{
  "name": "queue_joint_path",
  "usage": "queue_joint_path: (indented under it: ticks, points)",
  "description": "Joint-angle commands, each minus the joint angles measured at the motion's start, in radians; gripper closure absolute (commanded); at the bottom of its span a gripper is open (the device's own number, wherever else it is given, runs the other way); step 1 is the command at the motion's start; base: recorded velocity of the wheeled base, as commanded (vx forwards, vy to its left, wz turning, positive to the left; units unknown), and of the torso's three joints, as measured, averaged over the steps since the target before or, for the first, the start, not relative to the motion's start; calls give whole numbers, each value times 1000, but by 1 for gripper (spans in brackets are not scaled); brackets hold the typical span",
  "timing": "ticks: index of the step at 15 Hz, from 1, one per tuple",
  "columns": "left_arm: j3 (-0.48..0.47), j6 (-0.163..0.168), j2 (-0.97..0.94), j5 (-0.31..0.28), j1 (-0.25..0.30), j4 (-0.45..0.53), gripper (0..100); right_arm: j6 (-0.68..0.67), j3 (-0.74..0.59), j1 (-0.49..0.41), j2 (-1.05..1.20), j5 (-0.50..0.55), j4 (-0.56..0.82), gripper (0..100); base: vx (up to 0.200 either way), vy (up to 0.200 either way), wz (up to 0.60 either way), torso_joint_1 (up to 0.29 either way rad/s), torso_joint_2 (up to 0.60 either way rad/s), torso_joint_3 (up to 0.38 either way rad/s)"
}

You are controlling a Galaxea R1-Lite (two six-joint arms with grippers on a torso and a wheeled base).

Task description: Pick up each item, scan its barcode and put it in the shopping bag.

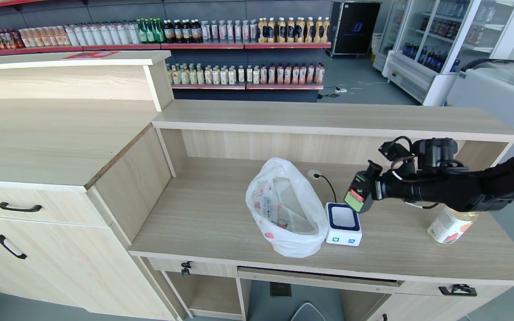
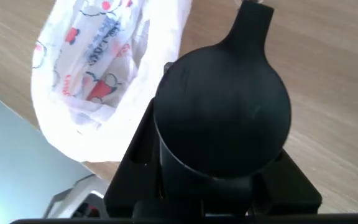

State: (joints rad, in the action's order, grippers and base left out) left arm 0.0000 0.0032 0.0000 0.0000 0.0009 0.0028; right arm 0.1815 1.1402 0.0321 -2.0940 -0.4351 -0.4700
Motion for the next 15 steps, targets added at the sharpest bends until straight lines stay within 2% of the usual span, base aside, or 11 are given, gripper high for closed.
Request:
queue_joint_path:
  ticks: [1, 2, 3, 5, 7, 11, 13, 15]
  points:
    - [0, 0, 2, 0, 1, 0, 0, 243, -215, -63, 200, 225, -101, 100, 0, 0, 0, 0, 0, 0]
    - [0, 0, 2, 0, 1, 0, 0, 319, -344, -103, 272, 257, -210, 100, 0, 0, 0, 0, 0, 0]
    - [0, 0, 2, 0, 1, 0, 0, 328, -399, -115, 305, 263, -245, 100, 0, 0, 0, 0, 0, 0]
    - [0, 0, 2, 0, 1, 0, 0, 342, -433, -110, 345, 300, -248, 100, 0, 0, 600, 0, 2, 5]
    - [0, 0, 2, 0, 1, 0, 0, 328, -412, -63, 356, 378, -292, 100, 0, 0, 600, 2, 5, 7]
    - [0, 0, 2, 0, 1, -1, 0, 285, -318, 15, 243, 392, -455, 100, 0, 0, 600, 4, 4, 5]
    - [0, 0, 2, 0, 1, 0, 0, 260, -343, 37, 183, 394, -532, 100, 0, 0, 0, 0, 0, 0]
    - [0, 0, 2, 0, 1, 0, 0, 144, -332, 68, 86, 389, -529, 100, 0, 0, 0, 0, 0, 0]
